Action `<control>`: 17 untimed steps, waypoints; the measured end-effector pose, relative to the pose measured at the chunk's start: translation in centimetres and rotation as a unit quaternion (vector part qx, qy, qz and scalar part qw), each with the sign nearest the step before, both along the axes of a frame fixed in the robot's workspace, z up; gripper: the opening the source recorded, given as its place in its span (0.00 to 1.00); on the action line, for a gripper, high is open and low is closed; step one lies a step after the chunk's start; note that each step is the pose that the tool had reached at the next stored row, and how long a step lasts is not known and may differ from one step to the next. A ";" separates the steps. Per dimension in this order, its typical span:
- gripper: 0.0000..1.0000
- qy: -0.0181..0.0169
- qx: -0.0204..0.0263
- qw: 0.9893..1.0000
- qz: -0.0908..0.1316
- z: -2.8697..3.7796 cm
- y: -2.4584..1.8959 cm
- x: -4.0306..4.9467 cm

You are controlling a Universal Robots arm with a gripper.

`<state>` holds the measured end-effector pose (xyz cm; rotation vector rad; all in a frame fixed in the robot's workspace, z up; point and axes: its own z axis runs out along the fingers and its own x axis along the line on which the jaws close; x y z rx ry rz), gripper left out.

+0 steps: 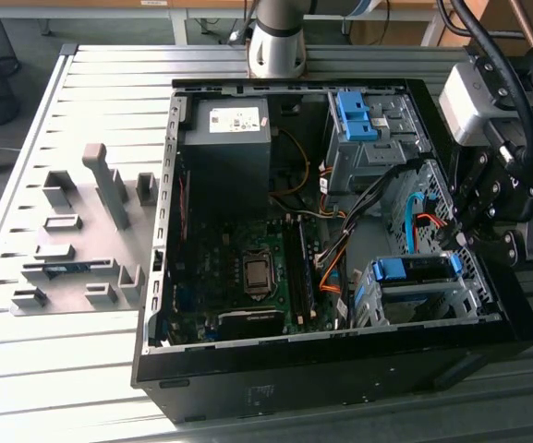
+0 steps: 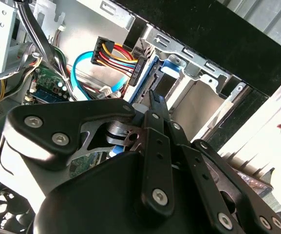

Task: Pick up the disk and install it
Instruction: 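Insert the first disk wire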

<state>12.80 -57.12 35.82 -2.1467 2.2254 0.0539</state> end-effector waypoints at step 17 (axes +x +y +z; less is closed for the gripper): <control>0.11 0.011 -0.002 1.000 0.013 -0.02 1.51 0.82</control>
